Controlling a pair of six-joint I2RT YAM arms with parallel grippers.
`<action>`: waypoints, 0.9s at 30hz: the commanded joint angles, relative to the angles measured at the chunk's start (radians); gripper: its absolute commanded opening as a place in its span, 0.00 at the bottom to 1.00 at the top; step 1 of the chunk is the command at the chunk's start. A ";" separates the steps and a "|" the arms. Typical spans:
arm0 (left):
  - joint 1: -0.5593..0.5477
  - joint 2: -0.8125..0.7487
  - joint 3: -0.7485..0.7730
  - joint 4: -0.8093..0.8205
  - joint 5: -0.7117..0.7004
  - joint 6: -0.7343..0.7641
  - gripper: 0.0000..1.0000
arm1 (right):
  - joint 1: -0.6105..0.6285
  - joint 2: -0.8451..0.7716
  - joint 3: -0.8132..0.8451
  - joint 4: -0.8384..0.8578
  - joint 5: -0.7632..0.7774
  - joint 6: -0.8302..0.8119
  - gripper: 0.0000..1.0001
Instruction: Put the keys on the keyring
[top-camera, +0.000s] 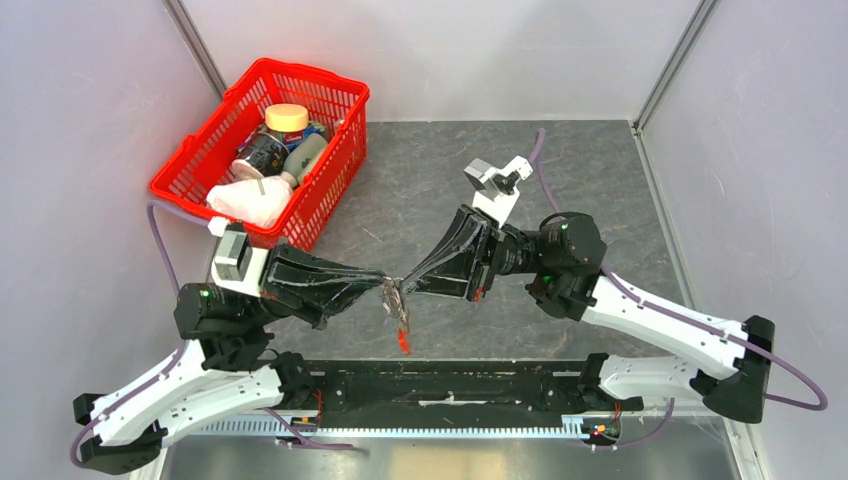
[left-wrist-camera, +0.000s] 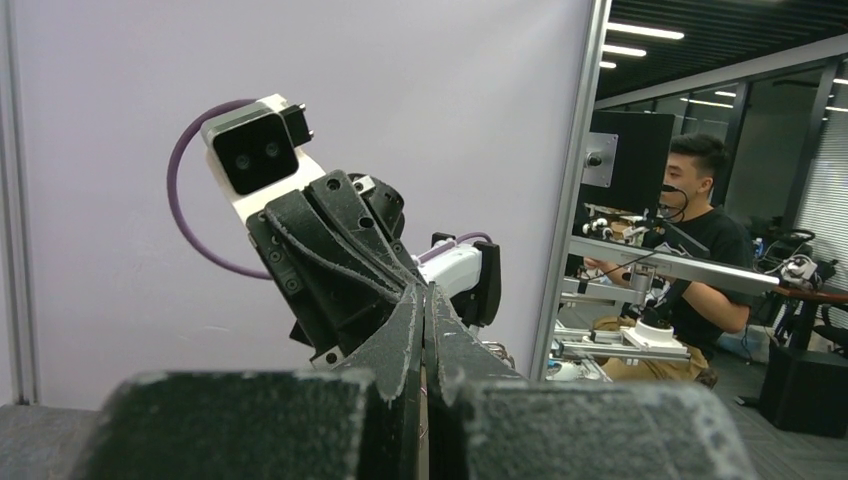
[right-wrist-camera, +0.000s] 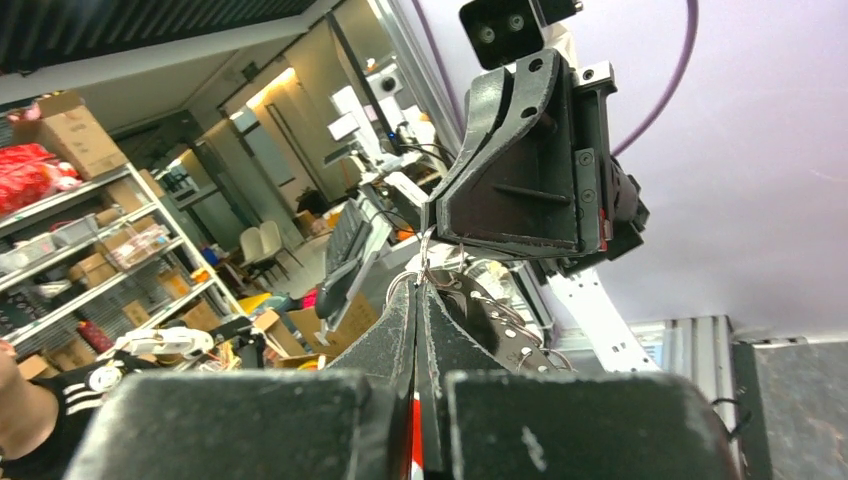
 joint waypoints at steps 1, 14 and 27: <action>0.003 0.002 -0.004 -0.036 -0.011 0.017 0.02 | 0.003 -0.085 0.052 -0.166 0.033 -0.129 0.00; 0.003 -0.071 -0.001 -0.353 -0.119 0.101 0.12 | 0.003 -0.202 0.111 -0.624 0.199 -0.367 0.00; 0.004 -0.134 -0.031 -0.500 -0.235 0.120 0.44 | 0.003 -0.198 0.133 -0.824 0.318 -0.497 0.00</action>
